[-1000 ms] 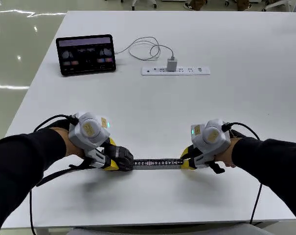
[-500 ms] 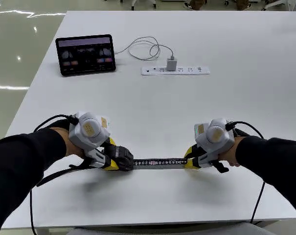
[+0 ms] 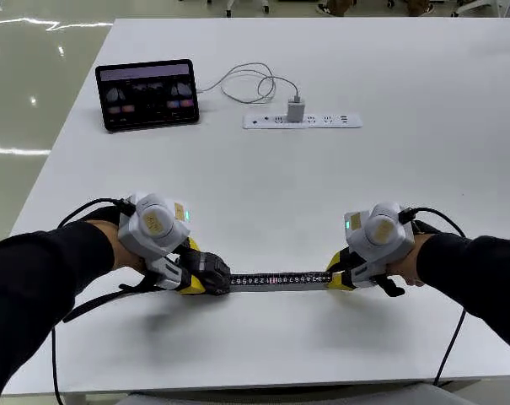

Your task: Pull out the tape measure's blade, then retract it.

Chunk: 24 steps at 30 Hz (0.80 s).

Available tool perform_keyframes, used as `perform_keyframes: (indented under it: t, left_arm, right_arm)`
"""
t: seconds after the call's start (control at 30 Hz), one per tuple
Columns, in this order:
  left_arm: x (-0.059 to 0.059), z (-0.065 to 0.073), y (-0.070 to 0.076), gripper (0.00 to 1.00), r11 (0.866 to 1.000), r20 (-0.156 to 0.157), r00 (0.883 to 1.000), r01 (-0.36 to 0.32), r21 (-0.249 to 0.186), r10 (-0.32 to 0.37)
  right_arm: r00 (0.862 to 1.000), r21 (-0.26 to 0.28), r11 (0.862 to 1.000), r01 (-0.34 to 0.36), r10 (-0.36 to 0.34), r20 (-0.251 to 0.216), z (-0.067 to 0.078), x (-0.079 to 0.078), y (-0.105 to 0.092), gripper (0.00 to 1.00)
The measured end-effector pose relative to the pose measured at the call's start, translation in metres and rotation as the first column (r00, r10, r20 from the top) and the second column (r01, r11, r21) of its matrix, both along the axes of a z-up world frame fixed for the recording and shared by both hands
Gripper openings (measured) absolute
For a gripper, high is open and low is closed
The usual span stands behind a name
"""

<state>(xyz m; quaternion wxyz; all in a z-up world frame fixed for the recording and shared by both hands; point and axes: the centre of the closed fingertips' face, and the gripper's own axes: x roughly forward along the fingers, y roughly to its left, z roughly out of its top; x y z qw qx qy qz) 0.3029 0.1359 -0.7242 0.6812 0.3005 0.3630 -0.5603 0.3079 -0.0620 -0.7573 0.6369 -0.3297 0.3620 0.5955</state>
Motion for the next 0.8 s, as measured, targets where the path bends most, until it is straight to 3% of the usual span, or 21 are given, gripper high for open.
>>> perform_keyframes:
  t: [0.8]
  left_arm:
    - [0.000,0.000,-0.001,0.32,1.000,0.000,1.000,0.001,-0.001,-0.001]
  right_arm:
    - [1.000,-0.019,1.000,0.015,-0.015,0.001,0.001,0.000,-0.022,0.08]
